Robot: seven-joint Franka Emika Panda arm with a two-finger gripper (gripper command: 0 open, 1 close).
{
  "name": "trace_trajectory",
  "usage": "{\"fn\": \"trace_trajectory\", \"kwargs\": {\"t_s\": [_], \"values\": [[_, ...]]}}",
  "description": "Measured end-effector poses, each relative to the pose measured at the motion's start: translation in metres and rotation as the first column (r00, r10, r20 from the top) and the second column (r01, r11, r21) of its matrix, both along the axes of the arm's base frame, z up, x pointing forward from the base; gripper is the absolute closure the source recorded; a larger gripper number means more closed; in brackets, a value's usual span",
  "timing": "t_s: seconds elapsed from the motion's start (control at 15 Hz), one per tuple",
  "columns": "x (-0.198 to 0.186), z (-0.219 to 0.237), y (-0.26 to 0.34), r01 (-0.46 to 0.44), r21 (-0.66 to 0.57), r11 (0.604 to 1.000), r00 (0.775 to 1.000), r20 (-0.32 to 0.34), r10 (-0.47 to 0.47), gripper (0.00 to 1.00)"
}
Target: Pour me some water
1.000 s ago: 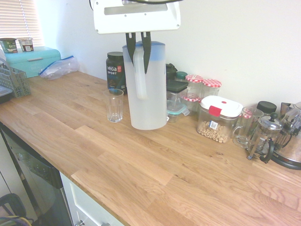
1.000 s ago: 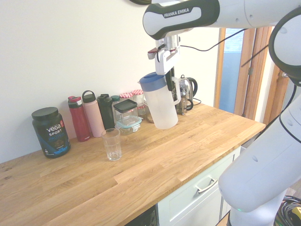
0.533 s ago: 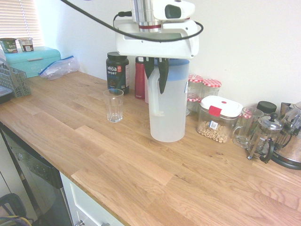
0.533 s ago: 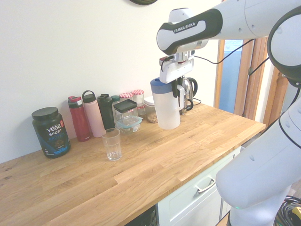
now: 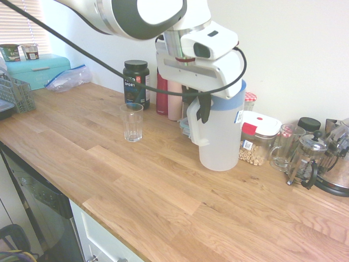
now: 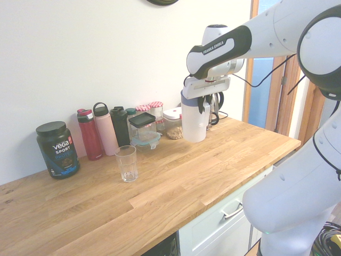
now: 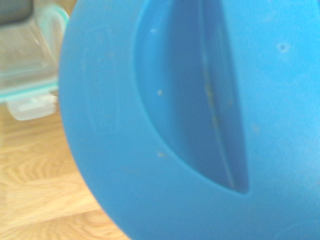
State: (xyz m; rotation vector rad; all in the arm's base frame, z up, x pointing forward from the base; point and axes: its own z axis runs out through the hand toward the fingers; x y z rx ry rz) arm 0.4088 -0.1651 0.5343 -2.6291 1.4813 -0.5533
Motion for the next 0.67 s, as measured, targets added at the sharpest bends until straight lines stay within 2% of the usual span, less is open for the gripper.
{"fn": "trace_trajectory", "kwargs": {"t_s": [0.27, 0.67], "values": [[-0.005, -0.019, -0.011, -0.102, 0.039, 0.994, 0.993, -0.051, 0.104, 1.0], [0.003, -0.026, -0.019, -0.13, 0.039, 0.991, 0.983, -0.127, 0.134, 1.0]]}}
